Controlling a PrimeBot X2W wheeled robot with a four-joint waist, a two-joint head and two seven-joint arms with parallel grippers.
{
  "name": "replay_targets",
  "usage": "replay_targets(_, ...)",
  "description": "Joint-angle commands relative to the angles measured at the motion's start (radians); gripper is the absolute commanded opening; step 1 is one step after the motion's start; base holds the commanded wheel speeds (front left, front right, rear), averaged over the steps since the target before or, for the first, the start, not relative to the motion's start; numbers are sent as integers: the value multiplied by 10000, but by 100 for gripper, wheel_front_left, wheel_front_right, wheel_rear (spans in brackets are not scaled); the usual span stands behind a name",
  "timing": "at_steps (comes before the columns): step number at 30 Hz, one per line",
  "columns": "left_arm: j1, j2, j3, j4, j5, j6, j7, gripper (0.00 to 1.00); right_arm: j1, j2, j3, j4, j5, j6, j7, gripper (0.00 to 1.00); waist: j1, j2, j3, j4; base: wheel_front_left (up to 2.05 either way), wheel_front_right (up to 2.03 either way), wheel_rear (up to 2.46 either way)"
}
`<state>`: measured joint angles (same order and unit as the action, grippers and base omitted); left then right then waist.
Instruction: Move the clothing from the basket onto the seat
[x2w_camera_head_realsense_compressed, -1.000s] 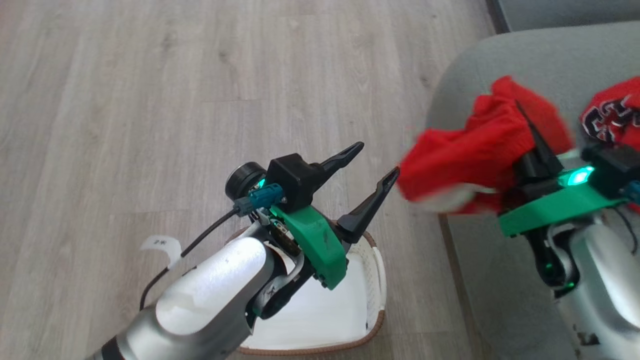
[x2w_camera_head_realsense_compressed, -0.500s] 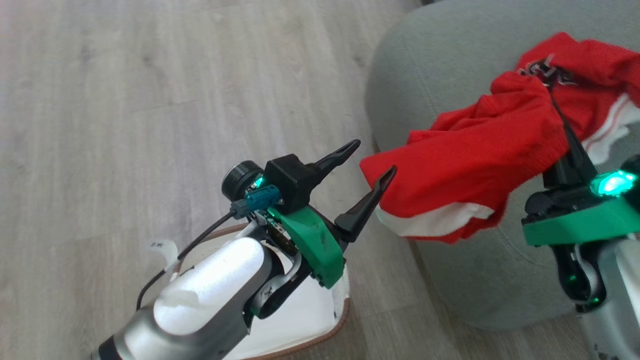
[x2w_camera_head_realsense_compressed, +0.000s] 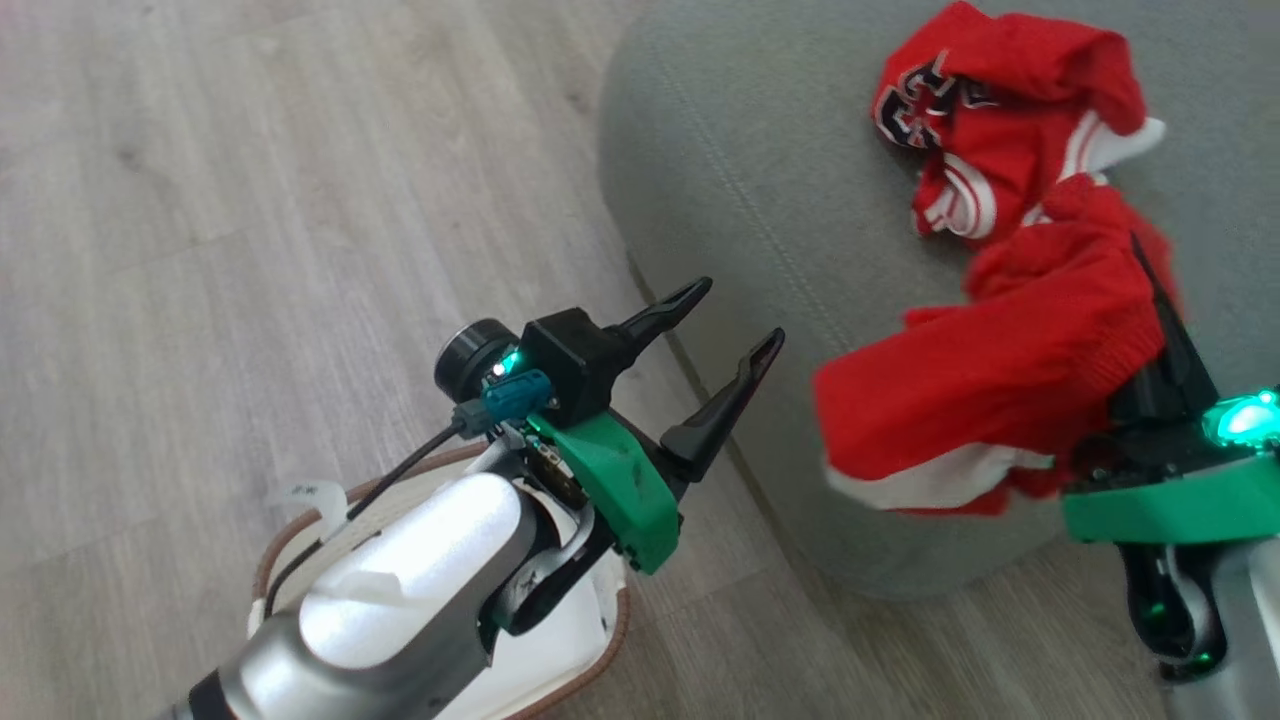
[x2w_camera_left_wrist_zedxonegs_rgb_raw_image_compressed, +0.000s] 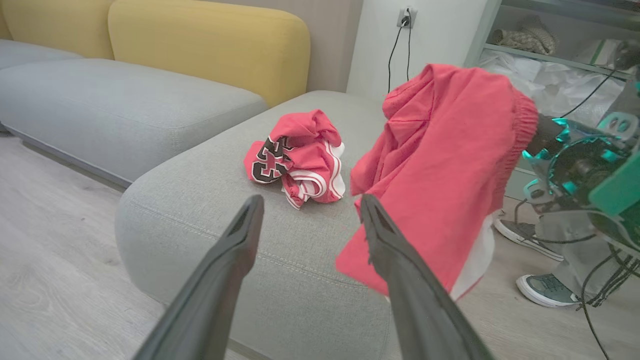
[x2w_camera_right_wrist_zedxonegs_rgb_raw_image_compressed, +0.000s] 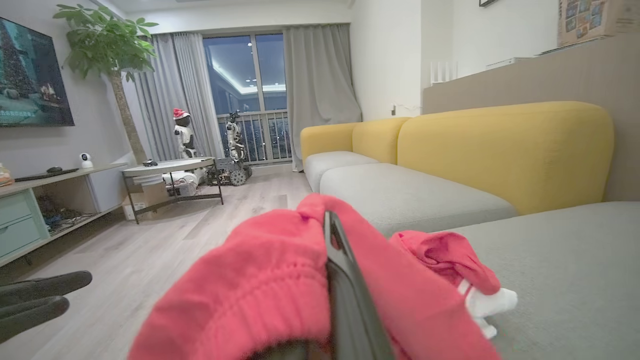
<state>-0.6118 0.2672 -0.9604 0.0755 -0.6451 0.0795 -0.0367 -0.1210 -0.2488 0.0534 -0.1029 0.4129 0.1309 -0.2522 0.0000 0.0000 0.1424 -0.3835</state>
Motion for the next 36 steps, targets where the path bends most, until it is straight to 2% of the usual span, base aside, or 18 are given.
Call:
replay_targets(1,-622,178,346,-262,134,-13,-72,100,-21,-49,50,-463,-76,-2,-44,0,0,0,45,-233,0,0,0)
replay_targets(9,-732,182,303,-264,177,10,-71,100,131,43,-42,-756,-118,-2,-12,0,0,0,187,-586,0,0,0)
replay_targets(16,-844,175,253,-281,189,-18,-56,100,-489,-317,-136,-861,-108,-2,259,0,0,0,410,-546,0,0,0)
replay_targets(25,-1092,214,187,-395,237,-59,89,100,-2444,-1463,-584,-154,467,-2,689,0,0,0,857,-190,0,0,0)
replay_targets(35,-1605,307,62,-694,417,-108,500,100,-5424,-3311,-1025,2474,1389,-2,862,0,0,0,1859,315,0,0,0)
replay_targets(36,-1605,307,62,-694,417,-108,500,100,-5424,-3311,-1025,2474,1389,-2,862,0,0,0,1859,315,0,0,0)
